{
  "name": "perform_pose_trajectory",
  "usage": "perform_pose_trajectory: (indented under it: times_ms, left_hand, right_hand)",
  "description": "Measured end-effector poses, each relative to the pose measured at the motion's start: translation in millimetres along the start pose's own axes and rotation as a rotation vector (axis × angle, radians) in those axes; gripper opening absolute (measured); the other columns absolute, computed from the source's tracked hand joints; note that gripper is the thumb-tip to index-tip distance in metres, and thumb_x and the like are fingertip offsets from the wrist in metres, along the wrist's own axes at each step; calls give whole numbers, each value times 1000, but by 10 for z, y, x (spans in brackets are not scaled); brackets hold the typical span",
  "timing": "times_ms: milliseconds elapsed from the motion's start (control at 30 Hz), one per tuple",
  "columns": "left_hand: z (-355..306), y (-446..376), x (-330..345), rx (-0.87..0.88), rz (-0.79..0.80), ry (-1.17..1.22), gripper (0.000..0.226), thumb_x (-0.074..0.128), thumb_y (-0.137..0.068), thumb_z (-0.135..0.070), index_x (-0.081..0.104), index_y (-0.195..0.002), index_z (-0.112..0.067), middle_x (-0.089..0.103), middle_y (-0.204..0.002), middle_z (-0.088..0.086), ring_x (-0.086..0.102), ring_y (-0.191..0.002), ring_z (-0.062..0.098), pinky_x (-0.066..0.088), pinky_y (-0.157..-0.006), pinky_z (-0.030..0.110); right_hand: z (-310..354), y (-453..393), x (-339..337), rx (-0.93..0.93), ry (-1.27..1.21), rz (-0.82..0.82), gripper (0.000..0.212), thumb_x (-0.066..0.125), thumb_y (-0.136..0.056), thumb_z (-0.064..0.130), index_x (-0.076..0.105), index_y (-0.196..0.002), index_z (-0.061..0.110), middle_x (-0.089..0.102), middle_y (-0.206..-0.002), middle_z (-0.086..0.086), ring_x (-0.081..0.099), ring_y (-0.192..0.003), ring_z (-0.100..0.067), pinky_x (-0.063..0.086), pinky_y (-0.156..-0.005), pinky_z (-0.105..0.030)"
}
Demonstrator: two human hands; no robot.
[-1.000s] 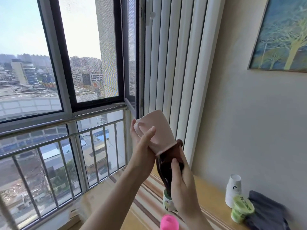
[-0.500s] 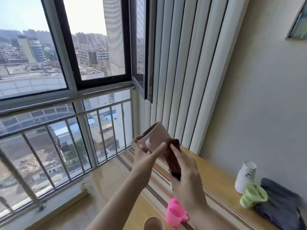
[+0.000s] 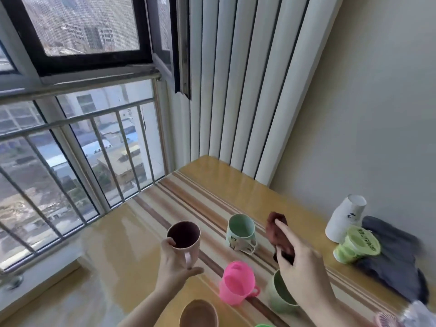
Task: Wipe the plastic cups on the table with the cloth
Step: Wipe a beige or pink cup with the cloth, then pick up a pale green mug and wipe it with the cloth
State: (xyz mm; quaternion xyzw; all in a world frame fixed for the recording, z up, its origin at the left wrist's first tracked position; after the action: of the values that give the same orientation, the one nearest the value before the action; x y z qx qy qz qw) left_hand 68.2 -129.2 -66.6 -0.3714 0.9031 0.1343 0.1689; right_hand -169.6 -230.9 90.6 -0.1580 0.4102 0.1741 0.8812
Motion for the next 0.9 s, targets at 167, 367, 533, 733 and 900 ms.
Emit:
perform_pose_trajectory:
  times_ms: [167,367,533,733,900]
  left_hand:
    - [369,3,245,-16,61,-122,93,97,-51,-7,28,-111,-17,45,-114,9,49,-100,26,38,-67,24]
    - [417,-30,229,3,148,-180,101,94,-45,-14,25,-118,-22,36,-135,15,44,-125,37,44,-90,33]
    - [48,-76,10,129,150,-230,84,75,-57,-65,39,-127,-36,22,-155,-2,16,-147,22,24,-120,51]
    - [-915,-279,765,325,177,-281,78,73,-75,-49,42,-140,-20,37,-143,-4,31,-134,13,37,-115,46]
    - [-925,-360,1646,19,293,-473,144,87,-53,-60,-4,-157,-21,-2,-163,15,-3,-152,38,10,-126,51]
  right_hand:
    - [-264,-53,119,106,-93,47,54,62,-89,2,54,-138,21,67,-127,-2,63,-118,-21,33,-86,-2]
    - [-399,-92,75,160,-112,42,54,62,-89,5,54,-138,25,69,-124,-5,65,-112,-24,40,-83,-14]
    - [-394,-191,-117,168,-162,3,53,61,-90,4,53,-138,24,69,-124,-5,67,-108,-26,45,-89,-21]
    - [-442,-240,-282,173,-187,-15,53,60,-91,7,50,-140,27,66,-129,-2,64,-115,-20,42,-95,-16]
    - [-674,-201,-248,185,-143,-30,54,60,-90,6,51,-140,26,66,-128,-1,63,-116,-18,38,-88,-8]
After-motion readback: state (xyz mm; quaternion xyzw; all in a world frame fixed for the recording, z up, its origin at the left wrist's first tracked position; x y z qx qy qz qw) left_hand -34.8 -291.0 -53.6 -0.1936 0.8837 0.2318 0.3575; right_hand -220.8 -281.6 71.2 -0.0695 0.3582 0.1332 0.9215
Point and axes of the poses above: each hand's wrist, its own y-axis away from the middle knuckle, its own x-axis out of the palm, z = x × y, the point moved 1 cm from there along -y, towards the middle knuckle
